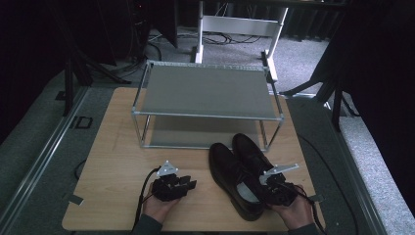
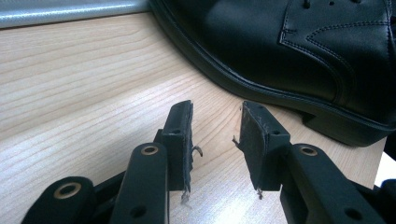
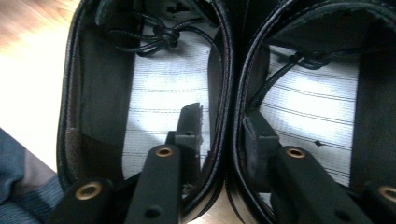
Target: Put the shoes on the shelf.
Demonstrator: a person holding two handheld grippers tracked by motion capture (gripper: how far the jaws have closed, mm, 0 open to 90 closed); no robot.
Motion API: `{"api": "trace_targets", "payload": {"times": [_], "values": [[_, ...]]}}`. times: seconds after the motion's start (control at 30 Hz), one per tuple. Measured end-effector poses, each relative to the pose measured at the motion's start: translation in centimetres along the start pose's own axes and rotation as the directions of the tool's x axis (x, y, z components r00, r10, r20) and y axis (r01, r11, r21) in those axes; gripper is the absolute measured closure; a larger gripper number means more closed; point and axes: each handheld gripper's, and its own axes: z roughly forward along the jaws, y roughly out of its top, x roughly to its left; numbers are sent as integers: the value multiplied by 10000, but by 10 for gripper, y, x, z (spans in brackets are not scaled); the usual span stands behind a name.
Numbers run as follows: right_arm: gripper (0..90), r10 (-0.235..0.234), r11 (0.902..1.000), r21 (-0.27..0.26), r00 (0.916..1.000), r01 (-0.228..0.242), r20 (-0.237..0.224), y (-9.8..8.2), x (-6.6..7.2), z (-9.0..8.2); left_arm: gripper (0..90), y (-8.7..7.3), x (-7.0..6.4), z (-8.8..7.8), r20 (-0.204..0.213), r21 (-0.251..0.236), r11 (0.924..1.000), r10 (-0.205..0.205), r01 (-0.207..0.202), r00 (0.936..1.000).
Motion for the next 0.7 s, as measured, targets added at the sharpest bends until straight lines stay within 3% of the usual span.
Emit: {"api": "trace_targets", "payload": {"times": [0.13, 0.27, 0.5, 0.7], "values": [[775, 52, 9999, -110, 9999, -51, 90, -1, -1, -1, 642, -1, 0, 1, -6, 49, 10000, 5, -5, 10000], [793, 356, 9971, -689, 9990, -336, 279, -6, -2, -1, 642, -2, 1, 1, -44, 49, 10000, -57, 58, 10000], [796, 179, 9974, -703, 9994, -157, 312, -5, -3, -2, 641, -2, 1, 3, -41, 78, 9999, -64, 64, 10000], [800, 314, 9927, -1178, 9987, -264, 407, -3, -6, -6, 639, -3, 1, 4, -43, 109, 9999, -72, 73, 10000]]}}
